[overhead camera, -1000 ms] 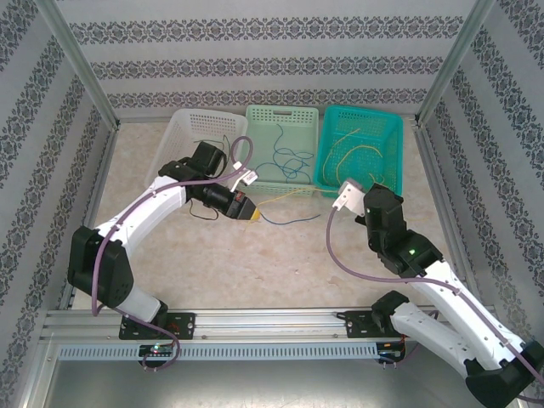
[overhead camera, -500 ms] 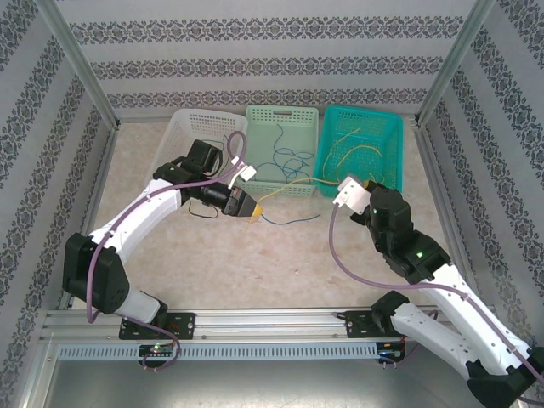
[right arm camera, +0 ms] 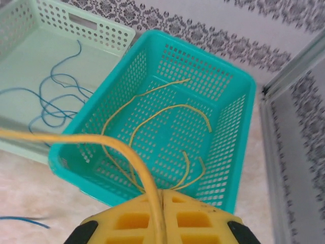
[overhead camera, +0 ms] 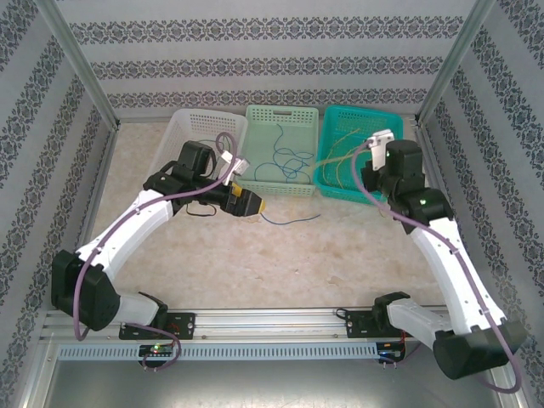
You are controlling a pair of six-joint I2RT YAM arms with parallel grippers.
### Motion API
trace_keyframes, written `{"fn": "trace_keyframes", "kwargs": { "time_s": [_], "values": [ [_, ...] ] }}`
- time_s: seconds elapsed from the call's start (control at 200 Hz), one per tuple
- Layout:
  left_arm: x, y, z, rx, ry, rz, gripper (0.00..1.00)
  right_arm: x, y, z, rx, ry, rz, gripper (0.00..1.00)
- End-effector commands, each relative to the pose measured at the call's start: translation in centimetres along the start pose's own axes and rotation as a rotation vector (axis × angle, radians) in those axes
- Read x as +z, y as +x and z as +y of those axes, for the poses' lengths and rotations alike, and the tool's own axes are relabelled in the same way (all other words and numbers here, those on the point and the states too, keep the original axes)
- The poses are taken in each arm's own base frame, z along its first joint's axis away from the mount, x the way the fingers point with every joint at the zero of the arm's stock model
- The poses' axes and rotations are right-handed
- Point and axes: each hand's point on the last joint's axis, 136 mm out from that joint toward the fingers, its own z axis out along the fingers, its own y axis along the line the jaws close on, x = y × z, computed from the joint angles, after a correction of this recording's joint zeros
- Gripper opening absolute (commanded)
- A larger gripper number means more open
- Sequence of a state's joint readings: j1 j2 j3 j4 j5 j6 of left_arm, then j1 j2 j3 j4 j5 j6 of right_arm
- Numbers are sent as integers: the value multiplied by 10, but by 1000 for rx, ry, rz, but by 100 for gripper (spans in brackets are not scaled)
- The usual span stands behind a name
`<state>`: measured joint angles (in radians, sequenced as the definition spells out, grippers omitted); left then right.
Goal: Untangle the cables
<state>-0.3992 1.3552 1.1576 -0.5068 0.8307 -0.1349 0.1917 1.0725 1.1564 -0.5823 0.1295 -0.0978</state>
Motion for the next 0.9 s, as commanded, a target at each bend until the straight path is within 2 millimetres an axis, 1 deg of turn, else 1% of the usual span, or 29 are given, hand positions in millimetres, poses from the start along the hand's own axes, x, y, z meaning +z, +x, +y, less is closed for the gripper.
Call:
{"fn": "trace_keyframes", "kwargs": {
  "time_s": [0.0, 0.08, 0.165, 0.32, 0.455, 0.53, 0.659, 0.829, 0.894],
  "values": [
    [-9, -19, 1, 36, -69, -101, 100, 3, -7, 9, 253, -110, 35, 0],
    [-8, -14, 3, 26, -75, -87, 100, 14, -10, 2, 361, -115, 60, 0],
    [-6, -9, 6, 8, -79, -72, 100, 28, -11, -6, 512, -150, 88, 0],
    [-7, -7, 8, 3, -89, -79, 100, 54, -10, -18, 826, -272, 122, 0],
    [-6, -7, 8, 7, -86, -81, 100, 69, -10, -22, 957, -334, 145, 0],
    [-4, -6, 9, 1, -83, -74, 100, 78, -10, -26, 1064, -376, 158, 0],
    [-1, -5, 11, -7, -76, -68, 100, 96, 0, -39, 1233, -401, 182, 0],
    [-1, -3, 11, -4, -76, -64, 100, 111, 15, -54, 1364, -361, 161, 0],
    [-1, -3, 12, -3, -75, -63, 100, 116, 23, -56, 1384, -337, 171, 0]
  ]
}}
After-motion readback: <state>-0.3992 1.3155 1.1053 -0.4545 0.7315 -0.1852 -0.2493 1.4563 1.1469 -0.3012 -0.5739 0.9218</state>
